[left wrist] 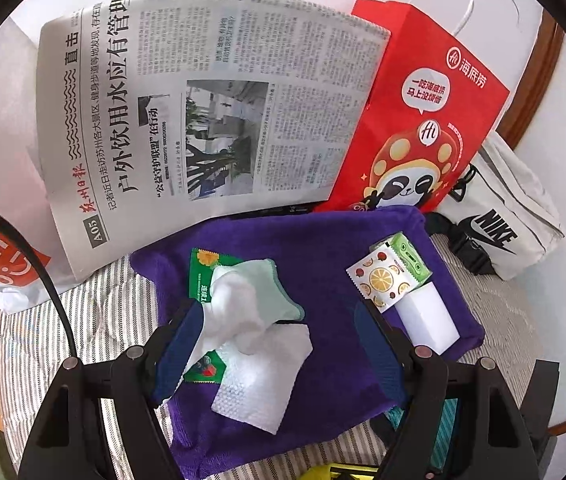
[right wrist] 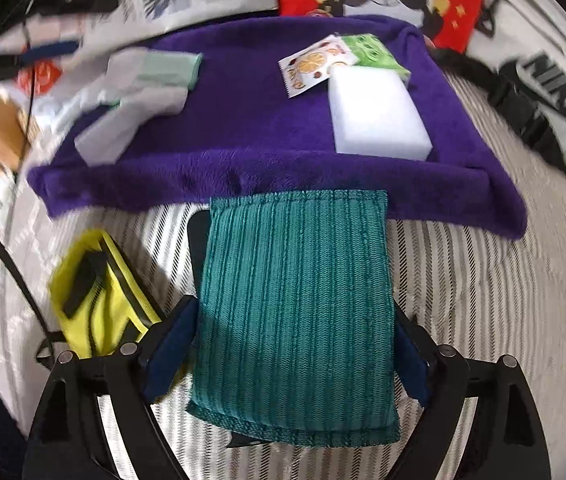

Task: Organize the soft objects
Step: 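Grasp the teal ribbed pad with the right gripper while the left gripper grasps the yellow pouch, then carry the teal pad and the yellow pouch toward the purple towel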

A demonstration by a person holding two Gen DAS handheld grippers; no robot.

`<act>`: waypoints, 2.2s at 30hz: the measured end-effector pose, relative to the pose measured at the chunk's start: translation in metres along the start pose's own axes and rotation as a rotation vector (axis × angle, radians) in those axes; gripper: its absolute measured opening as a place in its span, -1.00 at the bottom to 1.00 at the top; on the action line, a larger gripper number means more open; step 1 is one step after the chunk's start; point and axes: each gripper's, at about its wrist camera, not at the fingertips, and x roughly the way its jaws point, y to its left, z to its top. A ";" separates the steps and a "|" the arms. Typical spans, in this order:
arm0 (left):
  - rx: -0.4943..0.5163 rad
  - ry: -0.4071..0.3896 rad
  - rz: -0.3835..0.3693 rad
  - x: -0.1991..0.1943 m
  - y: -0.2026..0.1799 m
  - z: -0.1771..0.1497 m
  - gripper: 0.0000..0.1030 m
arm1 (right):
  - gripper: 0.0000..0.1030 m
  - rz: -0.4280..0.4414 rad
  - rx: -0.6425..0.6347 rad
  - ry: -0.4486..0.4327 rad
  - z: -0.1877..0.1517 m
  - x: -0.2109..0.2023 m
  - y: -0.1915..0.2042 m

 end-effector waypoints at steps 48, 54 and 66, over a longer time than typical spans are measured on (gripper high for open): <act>0.151 0.089 -0.004 -0.004 -0.029 -0.163 -0.61 | 0.67 0.057 0.136 -0.152 -0.069 -0.079 -0.087; 0.098 0.080 -0.038 -0.009 -0.018 -0.165 -0.54 | 0.67 0.061 0.148 -0.154 -0.075 -0.076 -0.093; 0.056 0.082 -0.033 -0.005 -0.020 -0.166 -0.65 | 0.67 0.066 0.170 -0.165 -0.074 -0.076 -0.102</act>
